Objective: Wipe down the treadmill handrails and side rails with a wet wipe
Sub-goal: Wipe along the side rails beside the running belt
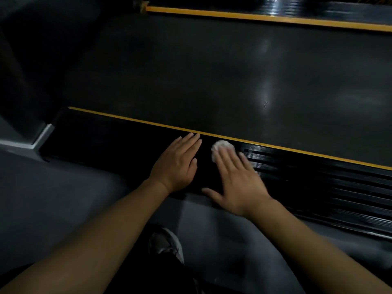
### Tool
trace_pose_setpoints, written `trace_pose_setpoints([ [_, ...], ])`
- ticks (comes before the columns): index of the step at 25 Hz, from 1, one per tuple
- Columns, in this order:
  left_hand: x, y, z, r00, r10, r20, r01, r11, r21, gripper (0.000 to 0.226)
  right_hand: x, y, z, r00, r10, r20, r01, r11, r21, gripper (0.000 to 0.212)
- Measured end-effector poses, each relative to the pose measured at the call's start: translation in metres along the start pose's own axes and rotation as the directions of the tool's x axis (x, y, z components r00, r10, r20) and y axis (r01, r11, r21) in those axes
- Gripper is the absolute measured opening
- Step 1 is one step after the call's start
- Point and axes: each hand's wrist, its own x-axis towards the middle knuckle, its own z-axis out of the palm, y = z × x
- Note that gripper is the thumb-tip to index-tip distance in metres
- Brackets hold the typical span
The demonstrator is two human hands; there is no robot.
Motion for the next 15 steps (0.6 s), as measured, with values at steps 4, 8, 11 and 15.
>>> trace_pose_setpoints([
  [4, 0.0, 0.0, 0.0, 1.0, 0.0, -0.003, 0.0, 1.0, -0.006, 0.06, -0.04, 0.022, 0.01, 0.976, 0.214, -0.032, -0.211, 0.975, 0.076, 0.101],
  [8, -0.001, -0.003, 0.001, 1.0, 0.01, 0.021, -0.011, 0.999, 0.045, 0.062, 0.027, -0.017, -0.004, 0.995, 0.09, -0.039, -0.084, 0.988, 0.132, 0.102],
  [11, 0.001, -0.001, 0.001, 0.998, 0.013, 0.055, -0.018, 0.996, 0.082, 0.064, 0.023, 0.002, -0.001, 0.997, 0.072, -0.033, -0.068, 0.989, 0.131, 0.098],
  [15, 0.0, 0.004, -0.001, 0.998, -0.002, 0.07, -0.007, 0.99, 0.139, 0.067, -0.056, 0.076, 0.027, 0.926, 0.352, -0.136, -0.337, 0.934, 0.118, 0.098],
])
